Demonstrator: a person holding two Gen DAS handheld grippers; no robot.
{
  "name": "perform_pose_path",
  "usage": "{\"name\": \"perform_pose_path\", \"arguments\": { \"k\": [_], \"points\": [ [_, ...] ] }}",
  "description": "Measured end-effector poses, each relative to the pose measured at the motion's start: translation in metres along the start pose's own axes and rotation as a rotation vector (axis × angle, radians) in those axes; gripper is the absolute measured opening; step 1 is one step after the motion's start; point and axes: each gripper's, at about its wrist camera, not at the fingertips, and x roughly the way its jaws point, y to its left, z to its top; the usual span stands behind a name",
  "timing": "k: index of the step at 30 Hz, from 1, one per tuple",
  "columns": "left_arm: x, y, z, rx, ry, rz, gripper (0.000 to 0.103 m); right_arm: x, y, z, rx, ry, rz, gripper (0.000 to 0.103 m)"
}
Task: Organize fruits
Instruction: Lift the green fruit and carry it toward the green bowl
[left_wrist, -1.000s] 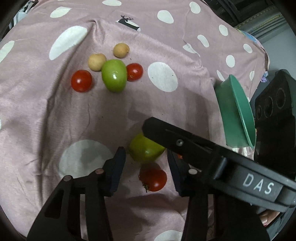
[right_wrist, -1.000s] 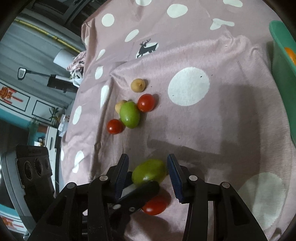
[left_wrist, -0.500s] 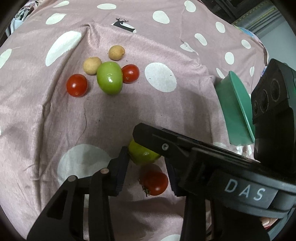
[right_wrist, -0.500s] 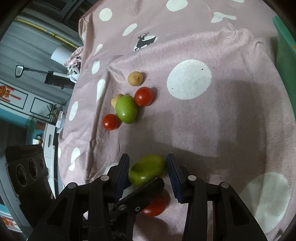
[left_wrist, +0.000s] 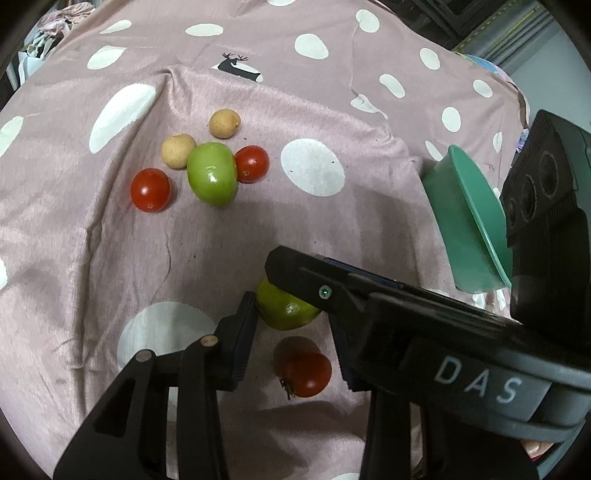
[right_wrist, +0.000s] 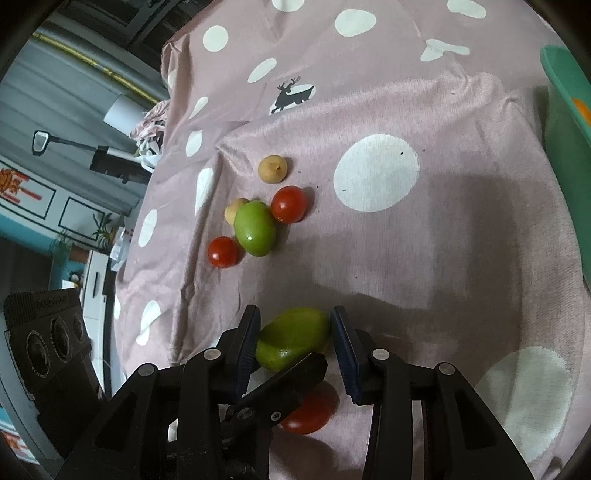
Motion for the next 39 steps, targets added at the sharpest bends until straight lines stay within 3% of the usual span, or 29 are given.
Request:
{"name": "perform_pose_path", "arguments": {
  "k": [24,39],
  "points": [
    [0.006,-0.004,-0.002,0.024,0.000,0.020,0.039,0.007,-0.002,0.000,0.002,0.020,-0.033,0.043],
    [-0.014,-0.015,-0.001,0.065,-0.075,0.026,0.039,-0.010,0.010,-0.002,-0.035,-0.062,-0.020,0.043]
  ]
}}
